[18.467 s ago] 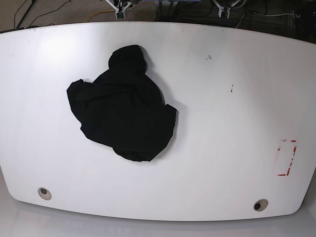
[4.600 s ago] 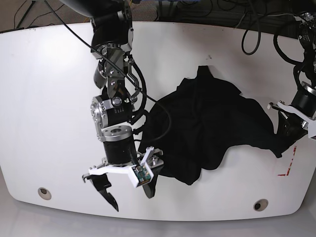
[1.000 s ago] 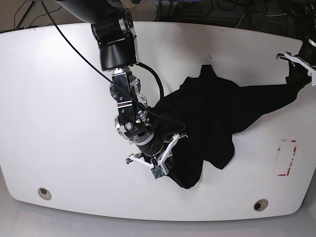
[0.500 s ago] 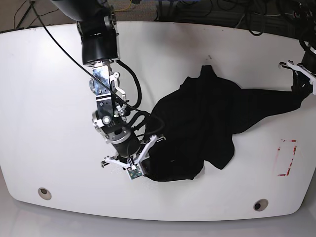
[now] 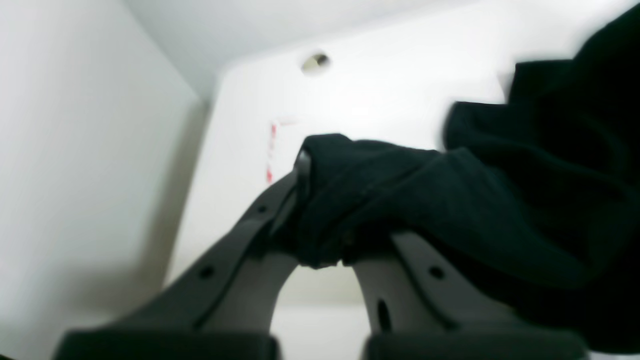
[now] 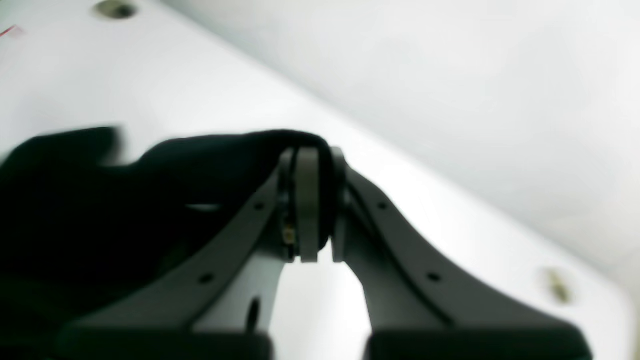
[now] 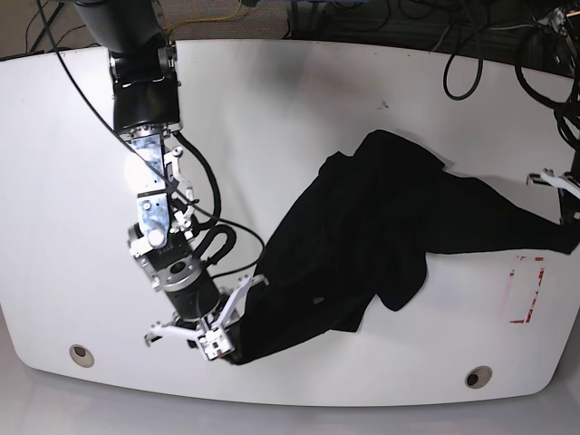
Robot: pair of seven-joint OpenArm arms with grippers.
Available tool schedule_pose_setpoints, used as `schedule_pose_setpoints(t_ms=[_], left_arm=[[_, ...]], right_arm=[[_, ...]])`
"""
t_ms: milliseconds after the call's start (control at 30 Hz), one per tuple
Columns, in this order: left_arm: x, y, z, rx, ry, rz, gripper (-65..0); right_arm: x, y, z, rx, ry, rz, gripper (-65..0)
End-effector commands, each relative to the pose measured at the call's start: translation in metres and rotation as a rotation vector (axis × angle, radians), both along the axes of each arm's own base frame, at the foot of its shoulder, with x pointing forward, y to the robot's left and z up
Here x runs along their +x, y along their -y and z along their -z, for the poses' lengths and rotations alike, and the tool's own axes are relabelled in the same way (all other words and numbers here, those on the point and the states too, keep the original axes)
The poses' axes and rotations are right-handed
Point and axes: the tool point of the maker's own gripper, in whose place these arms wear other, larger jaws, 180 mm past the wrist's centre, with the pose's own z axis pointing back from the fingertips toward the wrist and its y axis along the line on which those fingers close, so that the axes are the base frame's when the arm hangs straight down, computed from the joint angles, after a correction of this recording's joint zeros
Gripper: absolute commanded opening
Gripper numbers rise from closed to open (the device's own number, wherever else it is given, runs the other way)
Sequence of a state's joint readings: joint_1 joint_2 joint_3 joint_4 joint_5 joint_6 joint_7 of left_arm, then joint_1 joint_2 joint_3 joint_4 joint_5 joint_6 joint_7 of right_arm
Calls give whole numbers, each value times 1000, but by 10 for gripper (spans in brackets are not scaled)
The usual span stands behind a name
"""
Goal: Layout the t-shirt on the table in an organized manner, then fold the t-shirt properly
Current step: 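Drag the shirt with both grippers apart, spreading it across the table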
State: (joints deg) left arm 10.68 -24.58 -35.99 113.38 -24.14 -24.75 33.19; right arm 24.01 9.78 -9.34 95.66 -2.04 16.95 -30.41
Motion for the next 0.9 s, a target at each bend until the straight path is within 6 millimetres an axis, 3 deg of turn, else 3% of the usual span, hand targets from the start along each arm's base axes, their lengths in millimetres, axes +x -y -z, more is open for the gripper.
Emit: schedule_pose_setpoints(t_ms=[0,167,467,733,867], left_arm=[[15,-10,-44,54,71,-16,-650],[31,-21,-76,59,89,-71,-650],[46,-29,-136,37,176,-127,-650],[47,-35,-194,3,287,-155,-650],[46,-39,-212,-10,325,-165,-650]], right_arm=[[13,9,-49,-3,128,4,-650],[26,26,-74,-42,175,28,-650],[45,48,-137,-87,267,80,-650],[63,84,-197,-131,349,155,-650],[69,110,-228,-133,383,210,-650]])
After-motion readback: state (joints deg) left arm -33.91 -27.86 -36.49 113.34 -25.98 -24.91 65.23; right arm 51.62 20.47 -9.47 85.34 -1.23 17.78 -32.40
